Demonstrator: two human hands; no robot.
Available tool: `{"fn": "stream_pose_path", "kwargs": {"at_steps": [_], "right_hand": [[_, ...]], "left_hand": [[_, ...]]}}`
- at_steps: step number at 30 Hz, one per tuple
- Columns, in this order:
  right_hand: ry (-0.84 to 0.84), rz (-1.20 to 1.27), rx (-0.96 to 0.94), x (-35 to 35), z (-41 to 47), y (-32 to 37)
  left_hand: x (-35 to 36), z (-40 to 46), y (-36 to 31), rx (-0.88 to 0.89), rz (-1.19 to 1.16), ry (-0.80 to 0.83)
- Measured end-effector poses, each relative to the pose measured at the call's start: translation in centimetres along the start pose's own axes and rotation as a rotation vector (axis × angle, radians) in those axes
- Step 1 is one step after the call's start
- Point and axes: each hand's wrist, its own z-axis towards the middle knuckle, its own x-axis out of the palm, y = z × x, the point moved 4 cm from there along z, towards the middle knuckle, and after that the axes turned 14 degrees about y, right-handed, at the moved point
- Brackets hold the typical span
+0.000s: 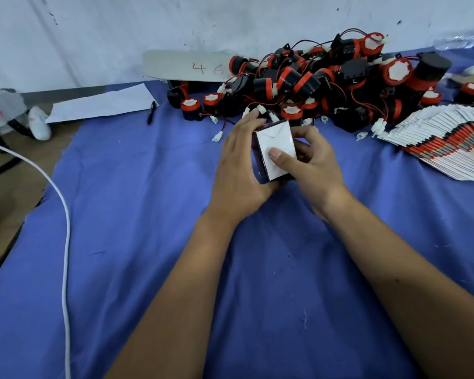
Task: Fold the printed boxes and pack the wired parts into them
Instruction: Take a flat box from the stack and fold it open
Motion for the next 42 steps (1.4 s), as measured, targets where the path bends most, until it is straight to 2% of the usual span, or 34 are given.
{"fn": "stream_pose_path", "kwargs": {"at_steps": [3, 8, 16, 20, 23, 27, 29, 31, 32, 33, 36, 39, 42], "right_hand": [[0.073, -0.083, 0.003, 0.1, 0.1, 0.0], [0.115, -0.061, 0.0, -0.5, 0.3, 0.2], [-0.004, -0.196, 0.049, -0.6, 0.3, -0.4], [-0.084, -0.253, 0.014, -0.8, 0.2, -0.4], [-0.053, -0.149, -0.002, -1.1, 0.4, -0.5], [0.138, 0.17, 0.026, -1.6, 0.9, -0.4], [0.189, 0.244, 0.034, -1.9, 0.8, -0.2], [0.209, 0.217, 0.014, -1.9, 0.6, 0.1], [0.183, 0.092, -0.013, -1.9, 0.3, 0.3], [0.124, -0.136, -0.054, -1.9, 0.1, 0.5], [-0.055, -0.99, -0.131, -1.4, -0.2, 1.4], [0.097, -1.403, -0.079, 1.0, -0.1, 2.0], [0.264, -1.601, -0.04, 3.5, -0.6, 1.8]], "left_hand": [[-0.3, 0.0, -0.2, -0.007, 0.076, -0.042], [-0.7, -0.1, -0.4, 0.007, 0.123, -0.044], [-0.1, 0.0, -0.6, 0.004, 0.145, -0.04], [0.1, 0.2, -0.9, 0.031, 0.147, -0.032], [-0.1, 0.2, -0.7, 0.048, 0.125, -0.042], [-0.6, 0.1, -0.3, 0.079, 0.166, -0.064], [-0.3, 0.2, 0.1, 0.036, 0.218, -0.041], [-0.1, 0.1, 0.6, -0.031, 0.215, -0.018], [0.0, 0.0, 0.9, -0.063, 0.198, 0.013], [0.1, -0.1, 1.2, -0.094, 0.164, 0.063], [0.3, -0.1, 1.5, -0.145, -0.1, 0.166], [0.7, 0.2, 1.5, -0.247, -0.544, 0.117], [1.1, 0.1, 2.0, -0.399, -0.546, 0.062]]}}
